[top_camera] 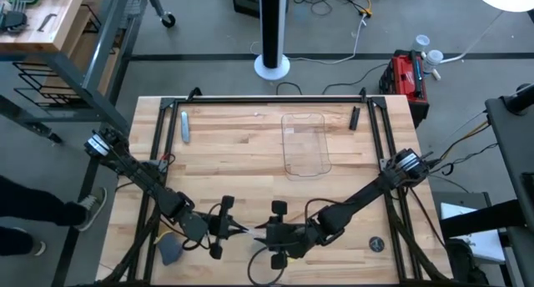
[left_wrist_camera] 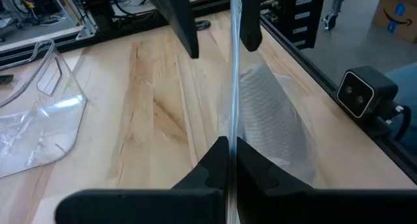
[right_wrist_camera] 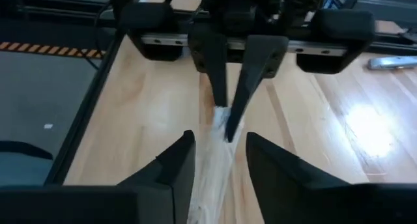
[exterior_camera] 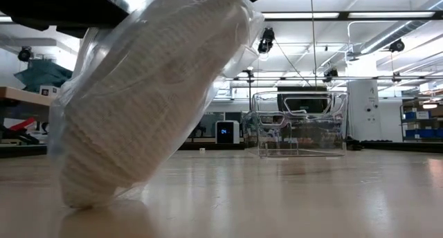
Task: Roll bandage
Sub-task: Close the transparent zip bag
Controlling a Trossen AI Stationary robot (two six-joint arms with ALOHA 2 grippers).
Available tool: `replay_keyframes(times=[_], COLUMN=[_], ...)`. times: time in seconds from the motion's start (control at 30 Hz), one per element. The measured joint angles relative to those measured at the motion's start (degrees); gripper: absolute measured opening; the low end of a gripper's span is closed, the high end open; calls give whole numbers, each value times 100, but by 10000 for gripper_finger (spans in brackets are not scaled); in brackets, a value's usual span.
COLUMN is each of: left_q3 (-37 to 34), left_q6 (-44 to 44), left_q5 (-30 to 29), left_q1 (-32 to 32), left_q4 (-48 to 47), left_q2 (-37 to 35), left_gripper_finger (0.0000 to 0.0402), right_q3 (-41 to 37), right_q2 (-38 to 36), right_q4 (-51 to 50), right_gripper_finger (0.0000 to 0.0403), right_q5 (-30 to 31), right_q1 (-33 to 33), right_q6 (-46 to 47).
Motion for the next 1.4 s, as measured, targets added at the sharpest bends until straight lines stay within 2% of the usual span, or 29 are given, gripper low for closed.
replay_keyframes(times=[0.1, 0.2, 0.27, 0.37, 0.43, 0.53, 0.67, 0.93, 1.07, 1.27, 1.4], left_q3=[4, 4, 4, 4, 4, 13, 13, 13, 11, 8, 0], left_q6=[0, -2, -13, -61, -251, -396, -503, -320, -328, -333, -399], left_q5=[1, 1, 1, 6, 81, 479, 547, -35, 1, 231, 692], left_q1=[1, 2, 1, 1, -7, -7, -7, 98, 164, 157, 155], left_q4=[7, 7, 10, 14, 26, 60, 140, 780, 730, 724, 718], left_q2=[0, 0, 0, 0, 0, -20, -50, -87, -92, -92, -92], left_gripper_finger=[0, 0, 0, 0, 0, 11, 52, 129, 130, 107, 97], right_q3=[0, 0, 1, 2, 0, 0, 0, 0, 0, 0, 0], right_q2=[0, 17, 22, 23, 24, 24, 26, 201, 243, 243, 243], right_q4=[4, 46, 37, 15, 2, 0, -7, 13, 17, 39, 39], right_gripper_finger=[135, 118, 92, 27, 10, 3, 1, 0, 0, 0, 0], right_q5=[-46, -37, -138, -391, -430, -435, -445, -586, -584, -581, -511], right_q1=[-58, -139, -183, -217, -215, -205, -199, -213, -215, -215, -217], right_q6=[162, 193, 243, 282, 162, 149, 106, 144, 146, 144, 195])
